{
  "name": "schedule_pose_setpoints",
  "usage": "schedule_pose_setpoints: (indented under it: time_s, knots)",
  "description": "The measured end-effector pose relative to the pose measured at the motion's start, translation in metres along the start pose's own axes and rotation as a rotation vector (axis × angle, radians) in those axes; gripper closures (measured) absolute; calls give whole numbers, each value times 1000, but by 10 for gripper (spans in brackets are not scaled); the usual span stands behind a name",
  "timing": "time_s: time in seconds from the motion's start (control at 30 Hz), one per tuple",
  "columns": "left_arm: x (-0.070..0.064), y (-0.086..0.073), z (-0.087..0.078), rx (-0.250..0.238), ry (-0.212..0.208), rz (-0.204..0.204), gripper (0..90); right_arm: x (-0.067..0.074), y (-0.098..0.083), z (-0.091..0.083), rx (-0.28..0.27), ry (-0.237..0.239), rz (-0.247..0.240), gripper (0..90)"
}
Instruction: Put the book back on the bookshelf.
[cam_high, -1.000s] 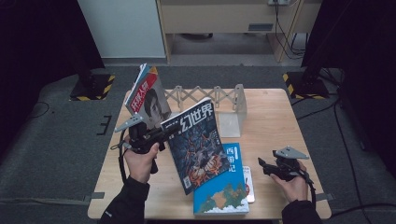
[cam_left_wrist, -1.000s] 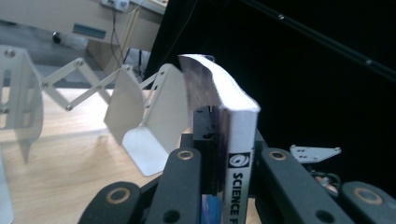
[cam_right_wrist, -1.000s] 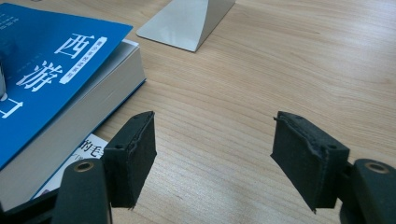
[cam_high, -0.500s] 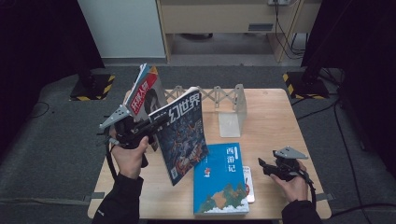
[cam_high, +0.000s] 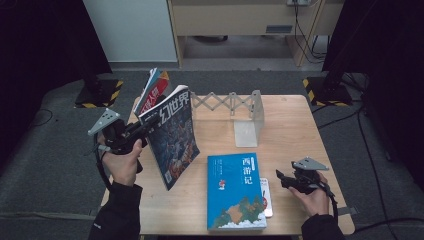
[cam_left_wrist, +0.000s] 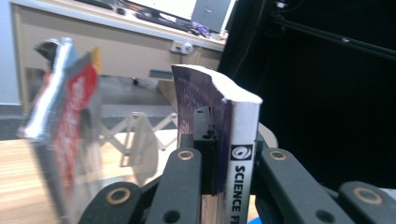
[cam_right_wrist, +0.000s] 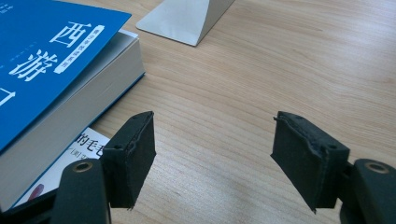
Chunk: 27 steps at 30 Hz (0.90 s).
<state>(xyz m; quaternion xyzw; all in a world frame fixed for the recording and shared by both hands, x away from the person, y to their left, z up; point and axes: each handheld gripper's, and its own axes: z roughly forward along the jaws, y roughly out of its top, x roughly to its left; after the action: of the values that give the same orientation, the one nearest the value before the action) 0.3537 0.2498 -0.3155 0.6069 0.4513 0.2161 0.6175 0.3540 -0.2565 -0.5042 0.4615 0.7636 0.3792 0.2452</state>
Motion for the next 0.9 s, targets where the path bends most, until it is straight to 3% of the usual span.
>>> schedule_pose_setpoints:
  time_s: [0.17,0.37,0.9]
  knots:
    - [7,2,1,-25,59,9,823,1,0,0,-2,5,-1,301]
    - [13,2,15,-31,122,31,823,1,0,1,3,7,-1,301]
    - [30,-9,52,-76,226,2,822,1,0,4,2,22,-8,300]
